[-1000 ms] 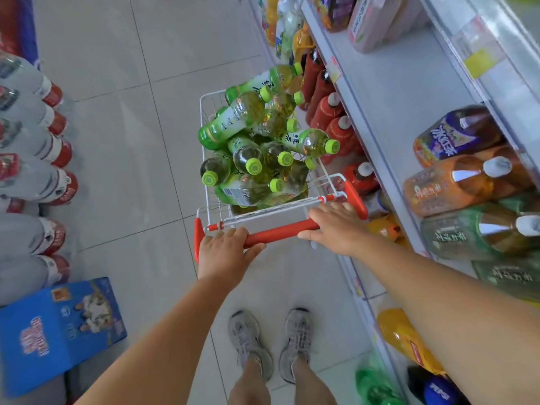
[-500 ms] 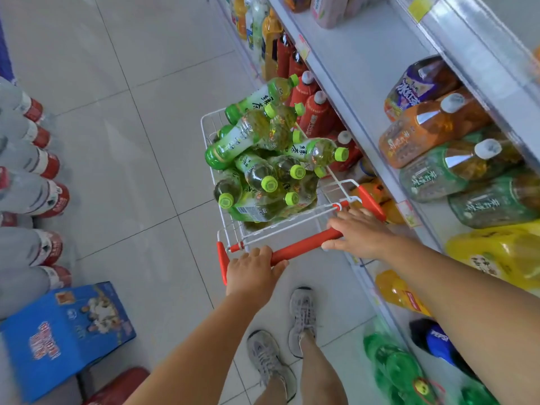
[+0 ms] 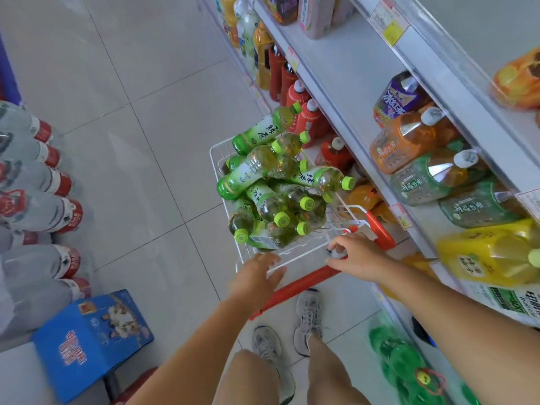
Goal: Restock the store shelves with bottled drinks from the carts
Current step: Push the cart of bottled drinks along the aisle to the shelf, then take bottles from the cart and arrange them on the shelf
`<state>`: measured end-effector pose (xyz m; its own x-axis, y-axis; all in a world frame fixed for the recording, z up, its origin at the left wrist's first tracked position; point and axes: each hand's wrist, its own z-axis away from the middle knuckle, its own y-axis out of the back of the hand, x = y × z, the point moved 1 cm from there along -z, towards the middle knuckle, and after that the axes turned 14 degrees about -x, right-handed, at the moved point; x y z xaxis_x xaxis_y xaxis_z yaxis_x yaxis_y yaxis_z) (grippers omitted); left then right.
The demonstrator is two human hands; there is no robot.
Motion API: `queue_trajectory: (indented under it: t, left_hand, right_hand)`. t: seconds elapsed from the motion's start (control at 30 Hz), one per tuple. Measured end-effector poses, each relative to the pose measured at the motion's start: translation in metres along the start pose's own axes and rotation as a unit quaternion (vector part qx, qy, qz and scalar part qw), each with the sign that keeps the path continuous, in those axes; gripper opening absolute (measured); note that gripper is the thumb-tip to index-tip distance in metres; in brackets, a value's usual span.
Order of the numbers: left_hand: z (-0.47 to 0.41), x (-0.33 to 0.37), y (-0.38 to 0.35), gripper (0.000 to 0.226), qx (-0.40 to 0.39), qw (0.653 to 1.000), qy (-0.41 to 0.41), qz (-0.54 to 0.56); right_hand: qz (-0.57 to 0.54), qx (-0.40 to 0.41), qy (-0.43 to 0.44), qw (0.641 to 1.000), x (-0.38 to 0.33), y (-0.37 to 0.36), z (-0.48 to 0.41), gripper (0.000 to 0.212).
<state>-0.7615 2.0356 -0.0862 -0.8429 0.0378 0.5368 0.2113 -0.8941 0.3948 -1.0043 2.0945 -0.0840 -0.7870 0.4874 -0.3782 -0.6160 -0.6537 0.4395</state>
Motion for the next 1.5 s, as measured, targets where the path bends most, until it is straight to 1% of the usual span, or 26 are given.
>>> queue_trajectory:
  t: [0.07,0.17,0.3,0.4,0.47,0.53,0.63,0.77,0.87,0.97,1.07,1.13,1.17,1.23,1.27,1.37,1.4,1.43,1.47,1.5]
  left_hand:
    - [0.001,0.0,0.027,0.029,0.049,0.998,-0.018,0.026]
    - [-0.005,-0.005,0.073,0.027,0.086,0.995,-0.031,0.05]
    - [-0.026,-0.021,0.136,0.029,0.079,0.995,-0.039,0.044]
    - [-0.053,-0.033,0.182,0.033,0.06,0.996,-0.062,0.006]
    - [-0.07,-0.038,0.209,0.039,0.035,0.996,-0.074,-0.031]
    - [-0.085,-0.039,0.232,0.043,0.0,0.993,-0.085,-0.077]
    - [-0.105,-0.039,0.254,0.049,-0.048,0.987,-0.096,-0.118]
    - [-0.129,-0.028,0.265,0.058,-0.102,0.979,-0.112,-0.135]
    - [-0.143,-0.02,0.265,0.063,-0.145,0.97,-0.11,-0.159]
    - [-0.155,-0.019,0.269,0.066,-0.169,0.965,-0.106,-0.168]
    - [-0.164,-0.016,0.274,0.07,-0.184,0.961,-0.097,-0.18]
    - [-0.17,-0.013,0.277,0.077,-0.201,0.954,-0.1,-0.199]
    - [-0.172,-0.01,0.278,0.081,-0.215,0.951,-0.099,-0.198]
    - [-0.174,-0.001,0.281,0.088,-0.242,0.948,-0.1,-0.18]
    - [-0.175,0.004,0.282,0.09,-0.257,0.945,-0.105,-0.171]
    - [-0.178,0.021,0.288,0.08,-0.277,0.944,-0.115,-0.137]
    - [-0.182,0.025,0.291,0.075,-0.278,0.945,-0.116,-0.129]
    - [-0.186,0.027,0.294,0.071,-0.277,0.945,-0.114,-0.127]
    - [-0.19,0.028,0.298,0.067,-0.279,0.944,-0.111,-0.135]
    - [-0.195,0.028,0.303,0.063,-0.285,0.942,-0.105,-0.143]
  right_hand:
    - [-0.091,0.051,0.0,0.995,-0.016,0.004,-0.001,0.027]
    - [-0.174,0.131,0.003,0.976,-0.051,0.016,-0.007,0.022]
    - [-0.227,0.218,-0.002,0.949,-0.1,0.037,-0.029,0.021]
    - [-0.244,0.251,-0.022,0.937,-0.137,0.054,-0.053,0.024]
    - [-0.278,0.259,-0.045,0.924,-0.158,0.059,-0.068,0.035]
    - [-0.344,0.259,-0.07,0.9,-0.176,0.063,-0.084,0.051]
    - [-0.454,0.242,-0.094,0.852,-0.197,0.065,-0.104,0.071]
    - [-0.559,0.218,-0.097,0.794,-0.211,0.064,-0.13,0.094]
    - [-0.614,0.233,-0.103,0.747,-0.219,0.069,-0.149,0.104]
    - [-0.616,0.251,-0.125,0.736,-0.222,0.08,-0.153,0.099]
    - [-0.608,0.245,-0.101,0.748,-0.217,0.087,-0.146,0.086]
    - [-0.605,0.227,-0.07,0.76,-0.213,0.092,-0.139,0.08]
    - [-0.608,0.22,-0.058,0.76,-0.212,0.094,-0.137,0.08]
    - [-0.616,0.207,-0.035,0.76,-0.209,0.1,-0.134,0.091]
    - [-0.625,0.202,-0.022,0.754,-0.21,0.103,-0.133,0.092]
    - [-0.661,0.196,0.042,0.723,-0.217,0.117,-0.124,0.071]
    - [-0.668,0.194,0.051,0.717,-0.22,0.121,-0.119,0.067]
    - [-0.667,0.203,0.041,0.716,-0.222,0.121,-0.114,0.061]
    - [-0.66,0.239,0.015,0.712,-0.222,0.119,-0.108,0.054]
    - [-0.649,0.298,-0.038,0.699,-0.221,0.109,-0.103,0.045]
